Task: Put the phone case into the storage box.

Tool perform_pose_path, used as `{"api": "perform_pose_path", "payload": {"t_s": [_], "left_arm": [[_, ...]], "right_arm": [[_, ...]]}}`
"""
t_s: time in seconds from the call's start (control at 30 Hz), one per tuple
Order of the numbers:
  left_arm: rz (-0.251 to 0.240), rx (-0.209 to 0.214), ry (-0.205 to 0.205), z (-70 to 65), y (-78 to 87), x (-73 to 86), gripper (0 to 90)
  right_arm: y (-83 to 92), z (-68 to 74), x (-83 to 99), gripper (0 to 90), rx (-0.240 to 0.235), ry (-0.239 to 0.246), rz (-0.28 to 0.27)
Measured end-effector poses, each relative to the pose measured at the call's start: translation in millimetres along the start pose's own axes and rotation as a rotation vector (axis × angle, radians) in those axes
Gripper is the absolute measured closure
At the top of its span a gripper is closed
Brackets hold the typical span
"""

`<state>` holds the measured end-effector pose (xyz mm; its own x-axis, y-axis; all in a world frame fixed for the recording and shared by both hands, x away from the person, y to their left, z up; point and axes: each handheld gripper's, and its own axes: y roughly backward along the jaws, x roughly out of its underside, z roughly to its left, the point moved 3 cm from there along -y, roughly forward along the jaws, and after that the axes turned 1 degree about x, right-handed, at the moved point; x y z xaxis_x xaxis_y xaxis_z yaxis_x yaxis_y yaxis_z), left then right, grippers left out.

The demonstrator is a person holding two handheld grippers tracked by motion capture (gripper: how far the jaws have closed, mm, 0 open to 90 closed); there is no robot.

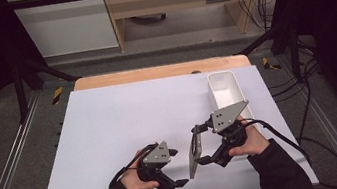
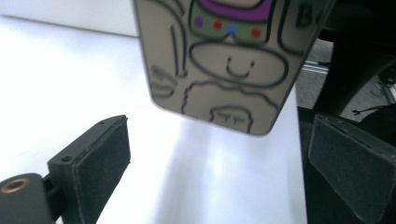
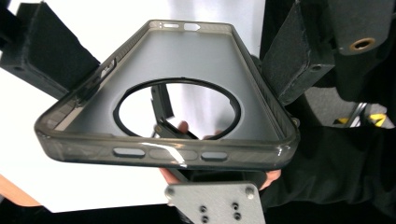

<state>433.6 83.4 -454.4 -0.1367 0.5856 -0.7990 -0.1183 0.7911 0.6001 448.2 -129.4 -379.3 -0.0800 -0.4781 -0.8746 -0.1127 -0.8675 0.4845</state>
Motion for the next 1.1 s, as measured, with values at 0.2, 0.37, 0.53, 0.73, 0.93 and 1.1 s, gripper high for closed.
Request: {"api": "perform_pose_path", "payload": {"t_s": [0.2, 0.37, 0.53, 0.73, 0.93, 1.1], "left_arm": [[-0.029, -0.076, 0.052, 6.5, 12.8, 10.1, 3.7], [-0.065, -0.156, 0.101, 12.6, 24.1, 18.9, 3.1], [-0.113, -0.228, 0.147, 18.2, 38.3, 27.2, 2.7], [-0.158, -0.32, 0.202, 25.2, 54.9, 41.0, 2.1], [-0.199, -0.399, 0.246, 31.7, 72.4, 53.0, 2.0], [-0.226, -0.458, 0.269, 35.5, 87.5, 65.5, 1.7]], "right_arm": [[2.6, -2.1, -0.6, 12.3, 0.033, -0.012, -0.003], [5.5, -4.5, -0.6, 12.3, 0.07, -0.026, -0.007], [10.3, -6.1, -1.9, 12.3, 0.106, -0.04, -0.017], [15.5, -8.4, -1.8, 12.2, 0.151, -0.06, -0.027], [19.4, -9.2, -2.2, 12.2, 0.188, -0.074, -0.035], [23.7, -8.2, -3.1, 12.2, 0.207, -0.086, -0.045]]}}
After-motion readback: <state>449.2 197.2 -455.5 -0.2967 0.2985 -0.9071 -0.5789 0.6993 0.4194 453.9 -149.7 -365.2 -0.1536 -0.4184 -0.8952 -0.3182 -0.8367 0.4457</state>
